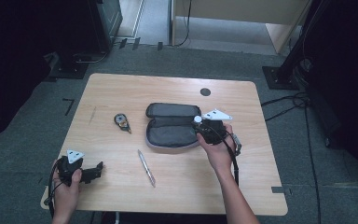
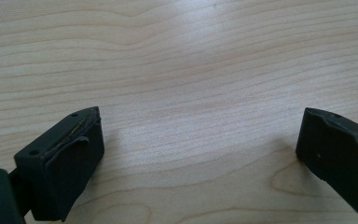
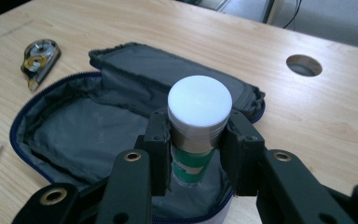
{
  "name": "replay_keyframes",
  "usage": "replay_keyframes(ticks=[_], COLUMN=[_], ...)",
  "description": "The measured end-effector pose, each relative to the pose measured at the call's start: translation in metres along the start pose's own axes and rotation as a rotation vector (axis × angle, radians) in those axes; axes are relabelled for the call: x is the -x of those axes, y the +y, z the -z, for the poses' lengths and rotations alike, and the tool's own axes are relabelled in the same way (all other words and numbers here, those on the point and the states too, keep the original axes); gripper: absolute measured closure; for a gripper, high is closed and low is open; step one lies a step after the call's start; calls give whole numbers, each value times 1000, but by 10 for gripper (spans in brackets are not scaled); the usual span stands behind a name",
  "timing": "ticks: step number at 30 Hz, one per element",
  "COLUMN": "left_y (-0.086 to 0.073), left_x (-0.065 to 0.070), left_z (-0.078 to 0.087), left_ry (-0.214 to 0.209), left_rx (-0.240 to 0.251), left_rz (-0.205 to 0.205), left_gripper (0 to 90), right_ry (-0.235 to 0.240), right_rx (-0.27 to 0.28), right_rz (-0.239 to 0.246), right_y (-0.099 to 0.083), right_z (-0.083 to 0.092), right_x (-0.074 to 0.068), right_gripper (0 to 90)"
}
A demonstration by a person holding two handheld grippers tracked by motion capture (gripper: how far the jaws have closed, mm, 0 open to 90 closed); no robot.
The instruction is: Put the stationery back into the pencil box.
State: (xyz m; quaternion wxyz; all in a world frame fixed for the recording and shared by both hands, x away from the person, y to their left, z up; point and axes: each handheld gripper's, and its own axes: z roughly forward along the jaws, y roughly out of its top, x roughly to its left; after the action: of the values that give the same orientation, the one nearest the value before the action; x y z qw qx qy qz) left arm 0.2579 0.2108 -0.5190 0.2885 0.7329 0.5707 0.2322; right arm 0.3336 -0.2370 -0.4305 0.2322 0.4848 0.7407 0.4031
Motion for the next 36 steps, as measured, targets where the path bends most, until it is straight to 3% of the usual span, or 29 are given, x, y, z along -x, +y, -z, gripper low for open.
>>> replay_keyframes(ticks=[14, 29, 36], left_y=[0, 0, 0], left_x=[0, 0, 0], left_z=[0, 0, 0], left_ry=[-4, -4, -4], left_rx=[-1, -1, -1], left_rz=[-4, -5, -6], left_gripper=[10, 11, 11], right_ry=[15, 11, -43], right_rx=[-49, 15, 40], right_rz=[5, 23, 43], right_y=[-16, -7, -9], right_z=[-13, -44, -55], right_x=[-3, -22, -25], right_gripper=[657, 658, 658])
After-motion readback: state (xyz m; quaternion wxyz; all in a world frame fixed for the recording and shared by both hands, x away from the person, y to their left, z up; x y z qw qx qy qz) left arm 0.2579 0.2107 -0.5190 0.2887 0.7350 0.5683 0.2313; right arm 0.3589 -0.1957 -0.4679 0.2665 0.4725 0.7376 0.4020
